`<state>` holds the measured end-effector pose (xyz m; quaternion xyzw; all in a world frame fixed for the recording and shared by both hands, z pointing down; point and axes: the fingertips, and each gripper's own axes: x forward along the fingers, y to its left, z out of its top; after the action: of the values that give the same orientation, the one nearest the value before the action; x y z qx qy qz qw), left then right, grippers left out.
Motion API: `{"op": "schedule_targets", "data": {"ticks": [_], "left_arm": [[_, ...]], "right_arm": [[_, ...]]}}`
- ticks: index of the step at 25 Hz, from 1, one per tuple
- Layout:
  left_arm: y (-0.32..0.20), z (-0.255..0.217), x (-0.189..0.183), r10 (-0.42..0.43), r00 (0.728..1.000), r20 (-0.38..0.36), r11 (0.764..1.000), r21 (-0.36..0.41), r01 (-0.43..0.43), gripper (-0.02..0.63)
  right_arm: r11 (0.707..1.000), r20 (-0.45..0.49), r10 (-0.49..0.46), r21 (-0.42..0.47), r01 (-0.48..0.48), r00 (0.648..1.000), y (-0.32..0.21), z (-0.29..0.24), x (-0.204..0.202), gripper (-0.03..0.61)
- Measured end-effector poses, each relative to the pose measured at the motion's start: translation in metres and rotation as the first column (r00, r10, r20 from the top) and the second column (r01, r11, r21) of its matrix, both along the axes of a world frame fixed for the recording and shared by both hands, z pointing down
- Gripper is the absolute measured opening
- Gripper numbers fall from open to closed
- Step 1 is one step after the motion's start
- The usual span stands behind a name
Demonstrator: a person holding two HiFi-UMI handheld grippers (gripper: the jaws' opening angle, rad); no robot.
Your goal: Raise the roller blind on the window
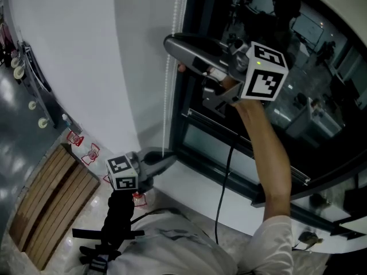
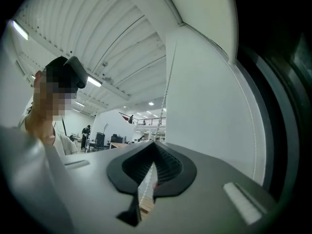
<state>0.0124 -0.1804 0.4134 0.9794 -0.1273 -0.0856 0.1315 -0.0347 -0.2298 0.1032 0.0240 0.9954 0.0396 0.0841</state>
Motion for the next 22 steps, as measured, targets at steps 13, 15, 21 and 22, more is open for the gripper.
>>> {"op": "schedule_targets", "data": {"ticks": [13,15,21,22], "left_arm": [[-0.003,-0.006,0.001,-0.005,1.000,-0.006,1.000,-0.009,0.005,-0.002],[-0.002,-0.005,-0.001,-0.007,1.000,-0.004,1.000,-0.011,0.007,-0.002],[-0.004,-0.008,-0.006,-0.024,1.000,-0.012,1.000,-0.012,0.024,-0.002],[-0.005,-0.009,-0.007,-0.026,1.000,-0.013,1.000,-0.011,0.026,-0.002]], "right_arm": [[0.988,-0.203,-0.031,-0.154,-0.001,0.979,0.010,0.142,-0.009,0.003],[0.982,-0.218,-0.038,-0.188,-0.003,0.975,0.014,0.165,-0.010,0.003],[0.970,-0.239,-0.058,-0.243,-0.002,0.969,0.026,0.201,-0.007,0.004],[0.968,-0.246,-0.061,-0.250,-0.003,0.967,0.027,0.207,-0.008,0.003]]}}
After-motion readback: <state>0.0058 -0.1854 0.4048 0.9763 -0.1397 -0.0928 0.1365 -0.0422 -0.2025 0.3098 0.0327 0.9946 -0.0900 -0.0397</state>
